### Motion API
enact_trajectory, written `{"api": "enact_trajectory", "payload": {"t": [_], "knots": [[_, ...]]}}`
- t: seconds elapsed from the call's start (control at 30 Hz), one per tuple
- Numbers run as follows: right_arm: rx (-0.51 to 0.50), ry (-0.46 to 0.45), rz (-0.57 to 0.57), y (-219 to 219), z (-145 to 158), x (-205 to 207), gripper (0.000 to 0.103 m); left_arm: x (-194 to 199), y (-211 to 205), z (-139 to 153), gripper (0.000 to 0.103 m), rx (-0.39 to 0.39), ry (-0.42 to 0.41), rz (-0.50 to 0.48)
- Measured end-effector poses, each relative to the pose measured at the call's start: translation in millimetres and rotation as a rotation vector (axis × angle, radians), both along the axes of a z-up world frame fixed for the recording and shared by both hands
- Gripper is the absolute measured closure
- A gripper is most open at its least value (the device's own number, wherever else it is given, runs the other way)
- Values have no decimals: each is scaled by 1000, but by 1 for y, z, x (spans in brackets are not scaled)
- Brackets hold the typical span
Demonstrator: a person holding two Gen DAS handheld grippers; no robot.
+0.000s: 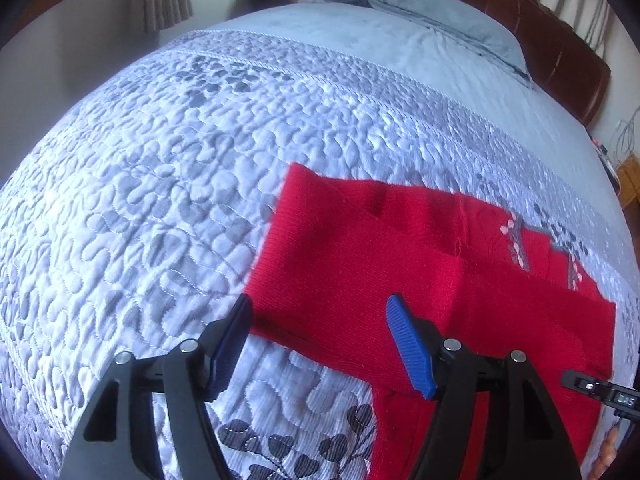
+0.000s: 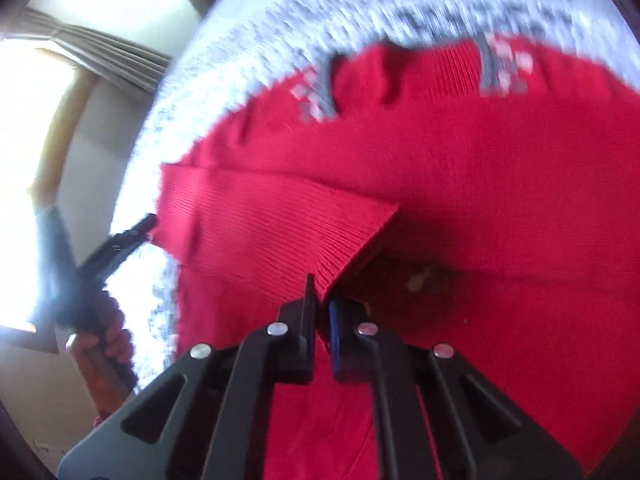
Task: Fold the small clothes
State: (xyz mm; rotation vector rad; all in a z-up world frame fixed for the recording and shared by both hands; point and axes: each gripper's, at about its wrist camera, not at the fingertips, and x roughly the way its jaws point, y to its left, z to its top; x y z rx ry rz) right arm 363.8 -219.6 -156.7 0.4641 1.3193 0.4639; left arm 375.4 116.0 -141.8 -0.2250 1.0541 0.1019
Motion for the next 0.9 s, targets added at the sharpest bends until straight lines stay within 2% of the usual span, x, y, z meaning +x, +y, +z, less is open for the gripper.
{"api": "enact_trajectory", "payload": {"t": [0.1, 0.17, 0.3, 0.47, 0.53, 0.6, 0.67, 0.73, 0.87, 0.9], "knots": [[-21, -68, 3, -10, 38, 6, 99, -2, 9, 7, 33, -5, -26, 34], [-88, -118, -2, -30, 63, 7, 99, -2, 9, 8, 33, 2, -29, 37], [-190, -132, -67, -79, 78, 9, 99, -1, -2, 0, 33, 26, -11, 9], [-283, -92, -163, -131, 56, 4, 99, 1, -27, -13, 33, 94, 14, -53], [-316, -61, -194, -147, 36, 4, 99, 2, -35, -17, 33, 122, 24, -68], [-304, -17, -196, -156, 13, 5, 98, 3, -41, -23, 33, 139, 37, -84], [-304, 8, -198, -161, 0, 6, 89, 4, -44, -30, 32, 170, 50, -90], [-287, 13, -210, -166, -6, 5, 74, 4, -44, -34, 30, 182, 56, -90], [-161, 24, -267, -179, -5, 11, 54, 5, -43, -33, 29, 181, 52, -86], [-121, 34, -292, -186, -7, 14, 53, 4, -44, -32, 29, 186, 52, -88]]}}
